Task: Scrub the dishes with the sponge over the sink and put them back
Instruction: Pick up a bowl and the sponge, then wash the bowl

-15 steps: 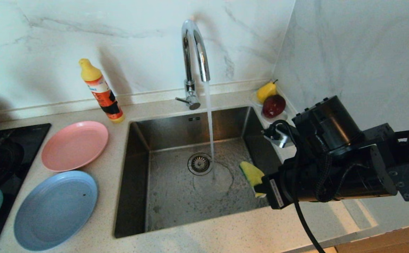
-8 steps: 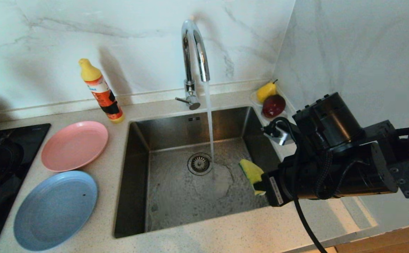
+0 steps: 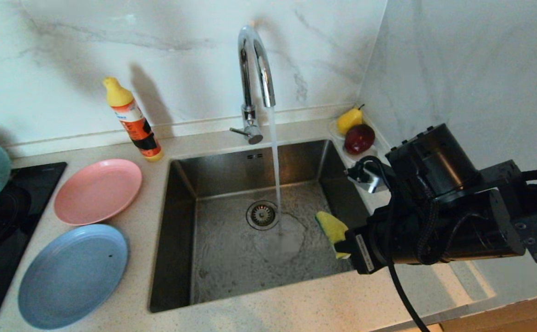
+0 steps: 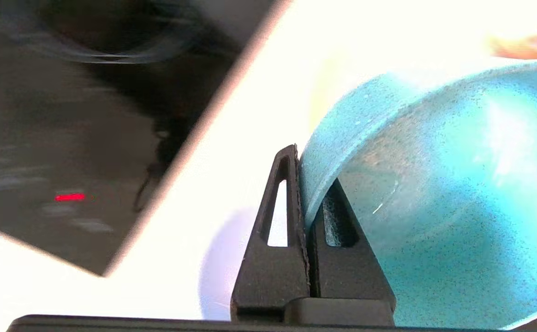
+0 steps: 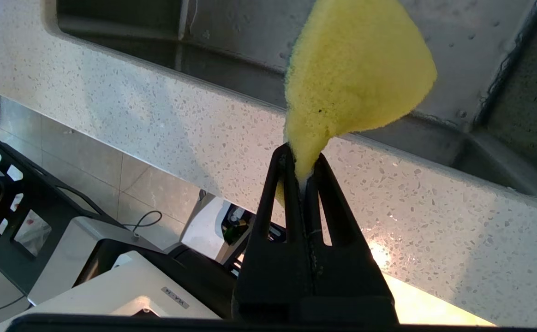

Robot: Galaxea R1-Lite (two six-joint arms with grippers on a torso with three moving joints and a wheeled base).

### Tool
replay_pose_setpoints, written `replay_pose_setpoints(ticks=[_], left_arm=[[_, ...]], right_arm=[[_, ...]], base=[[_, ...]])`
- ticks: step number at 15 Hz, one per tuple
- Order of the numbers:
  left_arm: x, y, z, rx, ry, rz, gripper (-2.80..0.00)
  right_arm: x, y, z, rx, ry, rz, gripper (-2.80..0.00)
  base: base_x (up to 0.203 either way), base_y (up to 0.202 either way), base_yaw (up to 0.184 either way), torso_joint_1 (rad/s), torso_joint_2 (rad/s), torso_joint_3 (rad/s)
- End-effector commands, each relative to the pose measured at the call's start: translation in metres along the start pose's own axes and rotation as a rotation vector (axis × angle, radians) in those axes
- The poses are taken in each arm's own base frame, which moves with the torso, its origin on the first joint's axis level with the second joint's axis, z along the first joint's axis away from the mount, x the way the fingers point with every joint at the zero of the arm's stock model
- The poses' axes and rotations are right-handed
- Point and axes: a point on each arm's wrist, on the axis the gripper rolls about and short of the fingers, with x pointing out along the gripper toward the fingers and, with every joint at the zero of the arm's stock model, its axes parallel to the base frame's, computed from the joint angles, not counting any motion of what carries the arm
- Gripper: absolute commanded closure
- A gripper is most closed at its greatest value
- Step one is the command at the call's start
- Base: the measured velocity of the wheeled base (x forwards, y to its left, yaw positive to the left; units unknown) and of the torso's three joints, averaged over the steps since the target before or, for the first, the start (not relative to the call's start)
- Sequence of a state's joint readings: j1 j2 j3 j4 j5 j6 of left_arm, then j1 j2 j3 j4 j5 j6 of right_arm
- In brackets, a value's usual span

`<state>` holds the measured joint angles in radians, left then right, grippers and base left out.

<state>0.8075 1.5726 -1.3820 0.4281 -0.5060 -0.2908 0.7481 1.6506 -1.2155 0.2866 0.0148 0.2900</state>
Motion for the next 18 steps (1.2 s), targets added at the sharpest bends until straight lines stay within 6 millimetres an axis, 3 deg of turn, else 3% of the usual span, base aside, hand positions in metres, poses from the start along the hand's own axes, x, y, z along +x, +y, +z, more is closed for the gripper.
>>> replay_pose_setpoints(ticks=[1,4,10,18], left_arm=[[-0.007,-0.044,-0.006,0.075,0.024,-0.110,0.00],[0.011,-0.086,-0.028,0.164,0.099,-0.149,0.00],[0.034,-0.165,-0.093,0.339,0.237,-0.203,0.00],[0.067,-0.233,-0.188,0.445,0.336,-0.202,0.00]], right_arm=[[-0.003,0.000,0.000,0.001,-0.003,0.003,0.00],[-0.001,0.001,0.001,0.000,-0.006,0.004,0.00],[-0.001,0.002,0.003,-0.001,-0.014,0.008,0.00],[-0.005,0.002,0.004,-0.001,-0.028,0.010,0.00]], base=[[0.000,0.000,0.000,0.000,0.00,0.000],[0.000,0.000,0.000,0.000,0.00,0.000],[0.000,0.000,0.000,0.000,0.00,0.000],[0.000,0.000,0.000,0.000,0.00,0.000]])
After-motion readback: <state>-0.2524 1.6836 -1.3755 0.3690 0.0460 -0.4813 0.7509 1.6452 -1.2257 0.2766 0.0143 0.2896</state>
